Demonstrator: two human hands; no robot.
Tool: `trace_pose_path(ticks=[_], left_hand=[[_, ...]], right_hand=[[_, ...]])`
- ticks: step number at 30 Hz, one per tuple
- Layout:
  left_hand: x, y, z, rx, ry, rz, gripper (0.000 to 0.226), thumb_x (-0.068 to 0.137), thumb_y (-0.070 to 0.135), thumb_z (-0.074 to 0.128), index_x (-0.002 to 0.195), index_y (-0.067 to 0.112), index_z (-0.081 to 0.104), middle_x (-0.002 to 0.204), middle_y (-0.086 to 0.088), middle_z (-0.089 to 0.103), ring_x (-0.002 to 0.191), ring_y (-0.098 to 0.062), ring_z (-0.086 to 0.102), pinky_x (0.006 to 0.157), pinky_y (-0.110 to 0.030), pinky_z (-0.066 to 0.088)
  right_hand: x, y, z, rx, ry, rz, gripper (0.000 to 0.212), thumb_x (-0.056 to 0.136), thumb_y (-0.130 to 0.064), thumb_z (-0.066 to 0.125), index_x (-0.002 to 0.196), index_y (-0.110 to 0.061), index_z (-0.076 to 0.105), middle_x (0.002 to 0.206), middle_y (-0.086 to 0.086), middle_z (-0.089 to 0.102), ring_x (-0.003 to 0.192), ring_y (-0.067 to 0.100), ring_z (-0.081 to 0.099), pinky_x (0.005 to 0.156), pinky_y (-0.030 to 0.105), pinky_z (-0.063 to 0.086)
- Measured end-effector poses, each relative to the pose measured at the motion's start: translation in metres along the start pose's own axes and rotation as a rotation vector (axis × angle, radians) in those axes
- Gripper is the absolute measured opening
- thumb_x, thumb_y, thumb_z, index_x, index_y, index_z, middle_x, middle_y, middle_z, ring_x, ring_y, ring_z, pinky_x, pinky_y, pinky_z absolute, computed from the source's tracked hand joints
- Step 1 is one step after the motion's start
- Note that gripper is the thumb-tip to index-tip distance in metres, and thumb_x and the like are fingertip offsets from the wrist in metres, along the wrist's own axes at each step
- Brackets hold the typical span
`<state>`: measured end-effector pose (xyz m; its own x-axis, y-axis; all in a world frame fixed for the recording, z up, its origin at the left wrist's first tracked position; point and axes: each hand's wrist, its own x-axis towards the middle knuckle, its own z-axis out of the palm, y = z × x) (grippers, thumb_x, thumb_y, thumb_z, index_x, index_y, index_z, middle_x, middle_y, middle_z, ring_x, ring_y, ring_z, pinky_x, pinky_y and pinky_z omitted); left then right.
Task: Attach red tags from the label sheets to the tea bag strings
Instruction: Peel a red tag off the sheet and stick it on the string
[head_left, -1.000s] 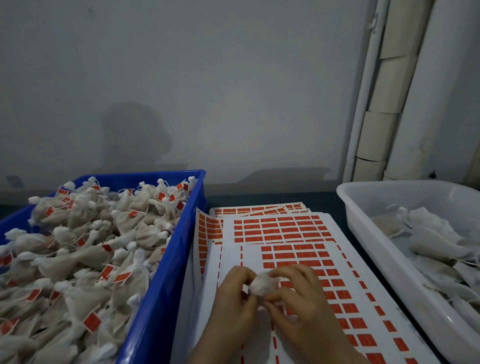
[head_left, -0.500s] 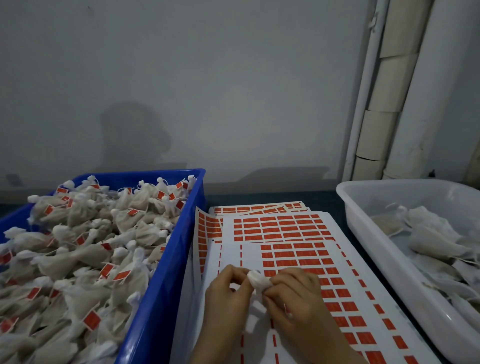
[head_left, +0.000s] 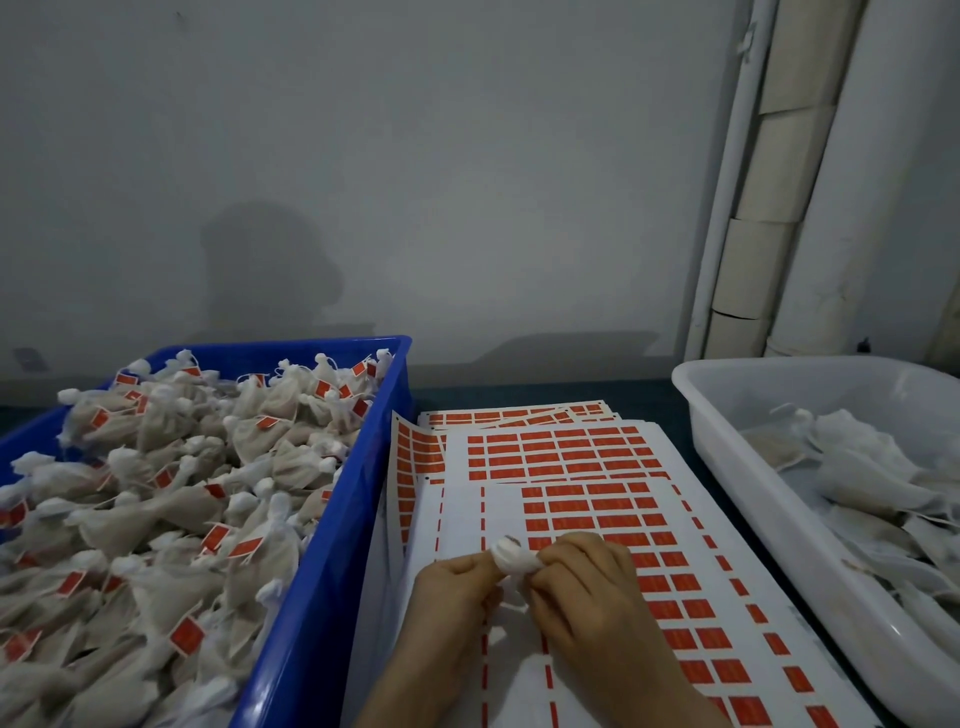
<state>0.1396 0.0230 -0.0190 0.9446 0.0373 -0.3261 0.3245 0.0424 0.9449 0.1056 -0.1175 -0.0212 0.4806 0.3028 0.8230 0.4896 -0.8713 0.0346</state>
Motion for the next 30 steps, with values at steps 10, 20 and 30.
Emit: trace_pose_path(ticks=[10, 20, 30], left_hand=[[-0.014, 0.009, 0.004, -0.211, -0.204, 0.108, 0.032, 0.072, 0.036, 0.063, 0.098, 0.022, 0.076, 0.093, 0.015, 0.073, 0.095, -0.012, 0.064, 0.067, -0.019, 0.054], [-0.017, 0.007, 0.007, -0.081, -0.163, 0.2, 0.029, 0.074, 0.045, 0.061, 0.093, 0.029, 0.075, 0.093, 0.013, 0.074, 0.093, -0.015, 0.067, 0.076, -0.028, 0.055], [-0.021, 0.011, 0.006, 0.0, -0.202, 0.249, 0.016, 0.063, 0.043, 0.061, 0.068, 0.038, 0.076, 0.078, 0.006, 0.074, 0.076, -0.01, 0.071, 0.06, -0.017, 0.053]], right_hand=[[-0.001, -0.001, 0.002, 0.056, 0.068, 0.094, 0.013, 0.073, -0.031, 0.075, 0.077, -0.019, 0.072, 0.083, -0.009, 0.07, 0.082, 0.008, 0.064, 0.087, 0.026, 0.042], [0.004, -0.005, -0.009, 0.232, 0.184, 0.242, 0.02, 0.095, -0.044, 0.037, 0.094, -0.027, 0.047, 0.08, -0.006, 0.069, 0.079, 0.004, 0.058, 0.078, 0.012, 0.043], [0.002, 0.0, -0.009, 0.392, 0.072, 0.272, 0.036, 0.095, -0.048, 0.03, 0.095, -0.028, 0.059, 0.083, -0.01, 0.07, 0.071, 0.007, 0.063, 0.076, 0.005, 0.041]])
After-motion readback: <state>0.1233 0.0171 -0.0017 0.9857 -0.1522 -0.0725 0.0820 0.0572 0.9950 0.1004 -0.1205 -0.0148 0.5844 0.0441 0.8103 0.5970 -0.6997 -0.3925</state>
